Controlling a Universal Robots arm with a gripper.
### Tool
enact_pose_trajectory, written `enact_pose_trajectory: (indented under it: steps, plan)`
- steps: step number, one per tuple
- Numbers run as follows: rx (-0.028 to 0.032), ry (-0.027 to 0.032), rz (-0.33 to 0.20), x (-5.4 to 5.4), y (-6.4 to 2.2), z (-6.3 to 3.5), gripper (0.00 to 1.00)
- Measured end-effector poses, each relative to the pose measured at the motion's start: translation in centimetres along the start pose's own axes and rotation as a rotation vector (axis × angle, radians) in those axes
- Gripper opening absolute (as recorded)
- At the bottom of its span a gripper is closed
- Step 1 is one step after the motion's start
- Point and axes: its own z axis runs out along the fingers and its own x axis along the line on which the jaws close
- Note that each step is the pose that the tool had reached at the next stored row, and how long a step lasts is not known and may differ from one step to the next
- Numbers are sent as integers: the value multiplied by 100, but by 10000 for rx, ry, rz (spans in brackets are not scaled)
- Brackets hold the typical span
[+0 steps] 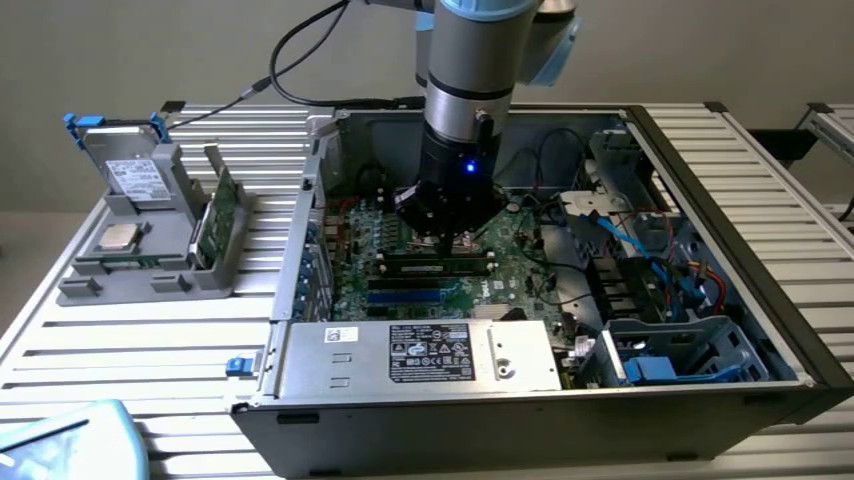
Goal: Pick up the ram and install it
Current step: 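Press down the ram until it locks into place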
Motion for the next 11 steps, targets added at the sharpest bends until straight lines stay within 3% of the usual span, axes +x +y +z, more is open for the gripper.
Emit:
enact_pose_trajectory:
  steps: [11]
  plan:
    - [-48,-4,1256,0,0,13,11]
